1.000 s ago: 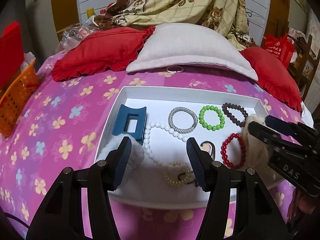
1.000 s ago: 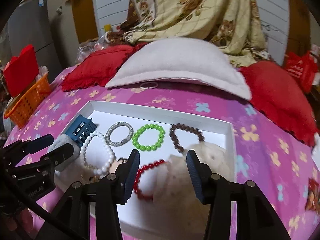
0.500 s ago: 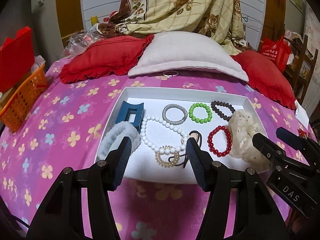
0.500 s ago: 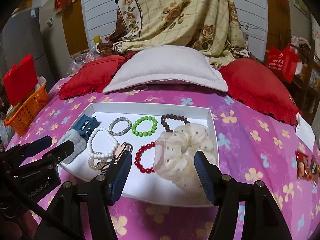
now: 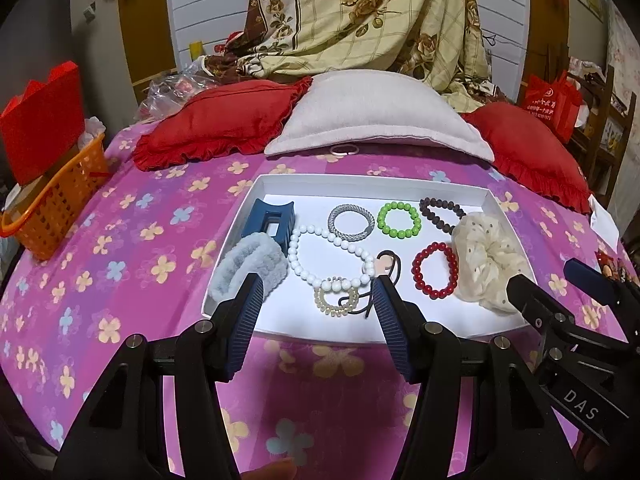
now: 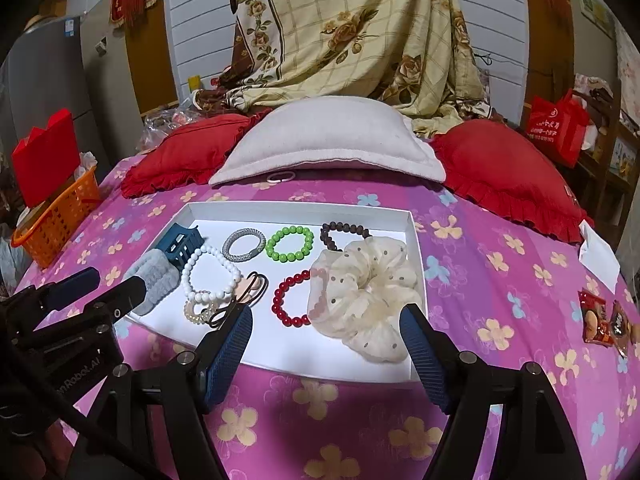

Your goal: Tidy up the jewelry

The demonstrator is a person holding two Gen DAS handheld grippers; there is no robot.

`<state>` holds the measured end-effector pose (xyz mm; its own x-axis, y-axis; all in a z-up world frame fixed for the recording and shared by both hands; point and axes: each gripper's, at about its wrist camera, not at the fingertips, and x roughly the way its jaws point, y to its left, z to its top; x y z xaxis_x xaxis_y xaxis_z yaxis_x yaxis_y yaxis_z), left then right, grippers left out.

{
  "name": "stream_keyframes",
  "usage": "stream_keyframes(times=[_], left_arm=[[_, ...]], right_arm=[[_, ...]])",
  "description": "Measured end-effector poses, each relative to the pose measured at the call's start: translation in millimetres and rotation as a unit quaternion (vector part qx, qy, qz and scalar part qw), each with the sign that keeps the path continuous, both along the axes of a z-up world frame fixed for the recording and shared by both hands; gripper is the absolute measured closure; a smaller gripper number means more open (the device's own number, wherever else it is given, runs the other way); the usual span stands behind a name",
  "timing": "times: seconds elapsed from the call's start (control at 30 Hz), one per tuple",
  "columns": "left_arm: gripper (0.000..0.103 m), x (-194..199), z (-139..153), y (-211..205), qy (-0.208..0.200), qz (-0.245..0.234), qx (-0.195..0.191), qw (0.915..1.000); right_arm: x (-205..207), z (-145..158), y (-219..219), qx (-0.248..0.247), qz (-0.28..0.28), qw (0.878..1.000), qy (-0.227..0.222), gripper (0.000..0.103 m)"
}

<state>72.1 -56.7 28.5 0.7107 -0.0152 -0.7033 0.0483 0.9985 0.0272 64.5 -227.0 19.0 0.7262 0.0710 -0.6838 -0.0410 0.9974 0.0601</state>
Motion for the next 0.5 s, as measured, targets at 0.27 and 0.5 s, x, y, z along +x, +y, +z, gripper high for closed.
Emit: stream_keyframes(times=[0.27,0.5], left_arm=[[0.046,-8,2,-1,-0.003,0.002,0.003,1.0000],[0.046,-14,3,-2,-0.007,-0.001,0.008,0.9999]], right_arm=[[-7,-2,5,-0.006,0.007,1.000,0.003,0.029],[-13,1,3,-0.005,0.008,1.000,0.001,0.029]])
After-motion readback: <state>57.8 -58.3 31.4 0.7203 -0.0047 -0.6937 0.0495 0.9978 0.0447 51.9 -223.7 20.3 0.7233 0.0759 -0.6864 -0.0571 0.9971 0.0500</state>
